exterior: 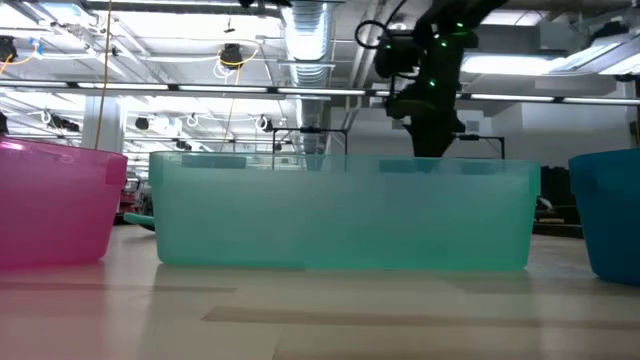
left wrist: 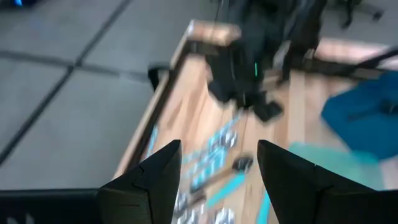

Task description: Sort silverware by color (type)

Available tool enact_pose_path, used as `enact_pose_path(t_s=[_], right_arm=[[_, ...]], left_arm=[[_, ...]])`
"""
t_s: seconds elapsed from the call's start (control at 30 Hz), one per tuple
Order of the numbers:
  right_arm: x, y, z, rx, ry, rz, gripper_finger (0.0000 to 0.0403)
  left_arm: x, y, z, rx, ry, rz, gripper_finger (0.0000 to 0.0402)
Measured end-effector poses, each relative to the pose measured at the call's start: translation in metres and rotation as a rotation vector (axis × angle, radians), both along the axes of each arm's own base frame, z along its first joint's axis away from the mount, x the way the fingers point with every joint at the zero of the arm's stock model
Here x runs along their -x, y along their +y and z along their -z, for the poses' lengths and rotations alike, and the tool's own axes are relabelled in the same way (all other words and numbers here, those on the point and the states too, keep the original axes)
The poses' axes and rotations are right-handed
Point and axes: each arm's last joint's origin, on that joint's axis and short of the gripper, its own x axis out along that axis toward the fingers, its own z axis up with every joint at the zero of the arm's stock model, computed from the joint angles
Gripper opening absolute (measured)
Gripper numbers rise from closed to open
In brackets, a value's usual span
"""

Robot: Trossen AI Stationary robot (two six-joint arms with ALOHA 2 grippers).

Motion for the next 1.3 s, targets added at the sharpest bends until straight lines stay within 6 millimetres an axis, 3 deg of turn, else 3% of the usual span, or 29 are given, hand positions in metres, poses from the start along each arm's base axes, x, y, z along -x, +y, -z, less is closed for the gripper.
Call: enact_pose_path(t_s=[0.13,0.27,0.43,0.7,0.9,1.07,1.3], right_arm=[[0.010,0.007,0.022,0.035,-0.059,-0.042,0.0230],[0.021,0.012,0.052,0.023,-0.022,-0.074,0.0259],[0.032,0.014,0.077,0.007,-0.025,-0.075,0.0264],[0.051,-0.001,0.095,-0.037,-0.034,-0.017,0.0265],[0.059,0.003,0.106,-0.054,-0.041,-0.008,0.0263],[0.062,0.004,0.108,-0.046,-0.010,0.022,0.0223],[0.063,0.004,0.110,-0.065,-0.009,0.079,0.0079]], left_arm=[[0.015,-0.008,-0.023,-0.054,-0.146,0.010,0.0196],[0.029,-0.015,-0.039,-0.082,-0.247,0.019,0.0196],[0.035,-0.018,-0.045,-0.083,-0.284,0.013,0.0196],[0.031,-0.016,-0.042,-0.083,-0.271,0.002,0.0196],[0.037,-0.017,-0.041,-0.099,-0.284,-0.016,0.0196],[0.056,-0.026,-0.051,-0.160,-0.340,0.000,0.0196],[0.095,-0.045,-0.060,-0.235,-0.479,0.000,0.0196]])
